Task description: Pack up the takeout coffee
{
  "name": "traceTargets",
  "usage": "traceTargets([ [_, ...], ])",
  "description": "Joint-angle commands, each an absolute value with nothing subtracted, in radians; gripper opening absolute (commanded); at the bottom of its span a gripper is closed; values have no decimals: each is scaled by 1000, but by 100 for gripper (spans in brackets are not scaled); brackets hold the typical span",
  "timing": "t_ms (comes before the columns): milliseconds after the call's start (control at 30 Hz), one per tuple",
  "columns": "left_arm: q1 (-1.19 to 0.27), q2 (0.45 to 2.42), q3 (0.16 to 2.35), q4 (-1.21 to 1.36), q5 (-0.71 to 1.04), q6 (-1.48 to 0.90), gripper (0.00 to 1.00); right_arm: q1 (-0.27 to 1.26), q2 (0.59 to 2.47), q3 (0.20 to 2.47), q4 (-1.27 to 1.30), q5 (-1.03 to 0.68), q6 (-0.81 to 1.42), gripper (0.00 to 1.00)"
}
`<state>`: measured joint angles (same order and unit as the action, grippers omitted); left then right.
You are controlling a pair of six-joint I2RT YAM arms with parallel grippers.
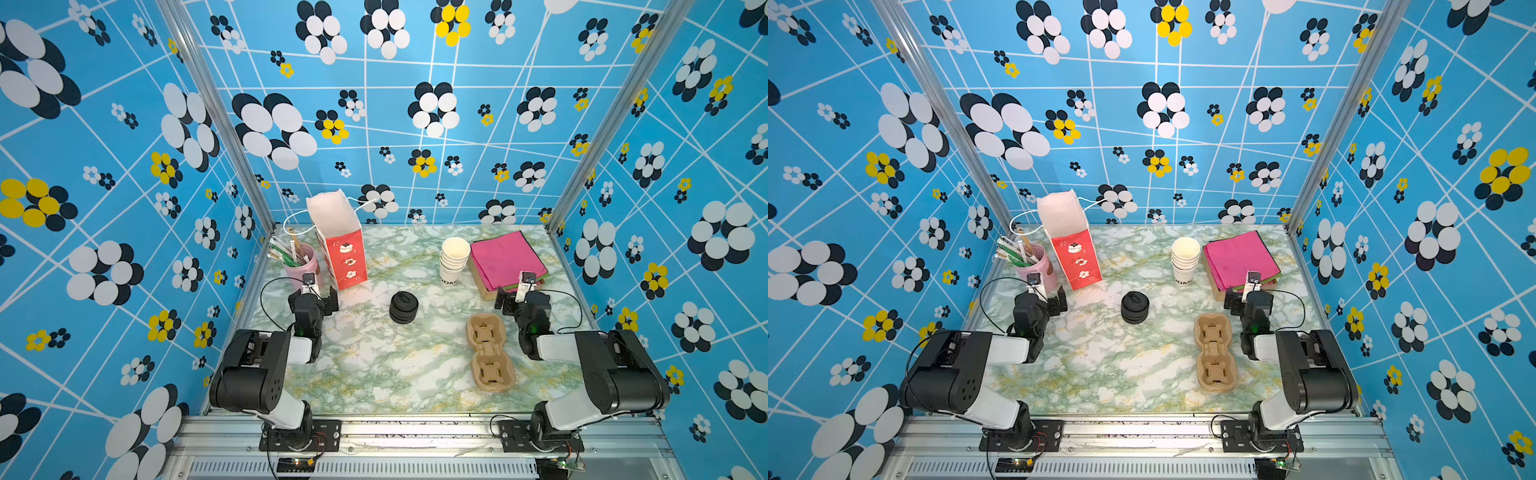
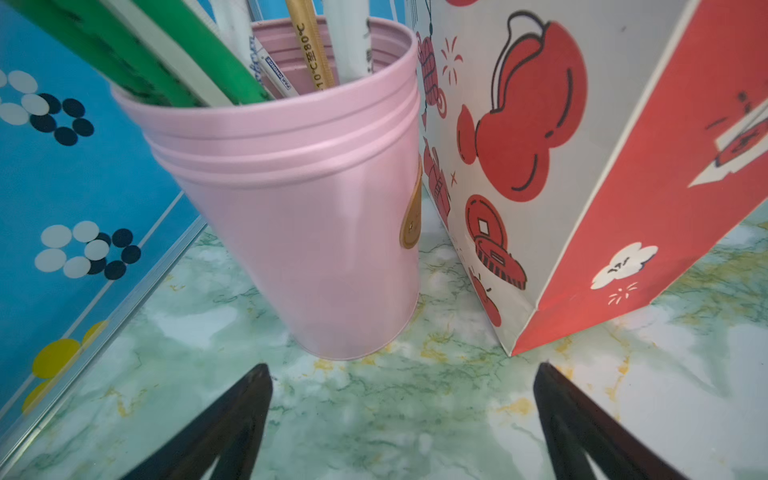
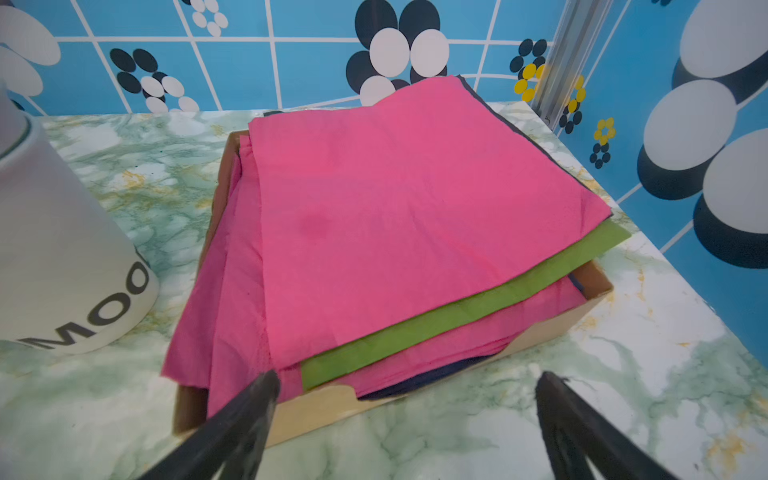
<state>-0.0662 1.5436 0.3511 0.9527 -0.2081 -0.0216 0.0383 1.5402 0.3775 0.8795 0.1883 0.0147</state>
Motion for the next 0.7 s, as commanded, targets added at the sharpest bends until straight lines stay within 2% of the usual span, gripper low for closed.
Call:
traceTargets([
  [0, -66, 1550, 364, 961, -196, -14, 99, 34, 1544, 386, 896, 188, 25, 99],
  [667, -51, 1549, 370, 945, -166, -21, 99, 34, 1546, 390, 890, 187, 26, 99],
])
